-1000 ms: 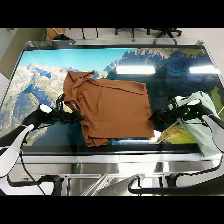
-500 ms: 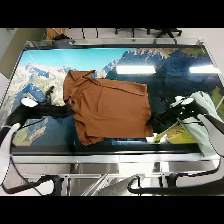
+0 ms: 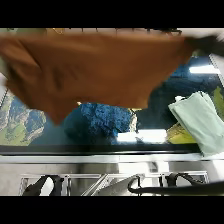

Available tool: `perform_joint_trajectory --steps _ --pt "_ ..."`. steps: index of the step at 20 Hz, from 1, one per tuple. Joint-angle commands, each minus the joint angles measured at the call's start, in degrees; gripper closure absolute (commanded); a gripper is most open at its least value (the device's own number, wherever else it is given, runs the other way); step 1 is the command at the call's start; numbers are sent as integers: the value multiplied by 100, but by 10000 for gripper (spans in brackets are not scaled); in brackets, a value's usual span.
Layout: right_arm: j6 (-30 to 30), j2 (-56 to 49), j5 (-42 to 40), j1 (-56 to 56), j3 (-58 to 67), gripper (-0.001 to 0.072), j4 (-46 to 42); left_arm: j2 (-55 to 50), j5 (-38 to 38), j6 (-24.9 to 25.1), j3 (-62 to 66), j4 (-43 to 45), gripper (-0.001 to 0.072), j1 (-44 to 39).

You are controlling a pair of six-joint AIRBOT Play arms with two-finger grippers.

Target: Fold the shirts.

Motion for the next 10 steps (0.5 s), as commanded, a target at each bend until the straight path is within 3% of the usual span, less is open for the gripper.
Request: perform_joint_trajectory --steps 1,5,10 --pt "4 417 -977 -66 1790 695 -280 485 433 -87 2157 297 690 811" --pt "-26 407 -1158 -66 2221 694 -518 319 192 -334 2741 684 690 1154" --pt "-9 -348 -334 9 1368 694 -479 -474 -153 -103 1032 708 689 46"
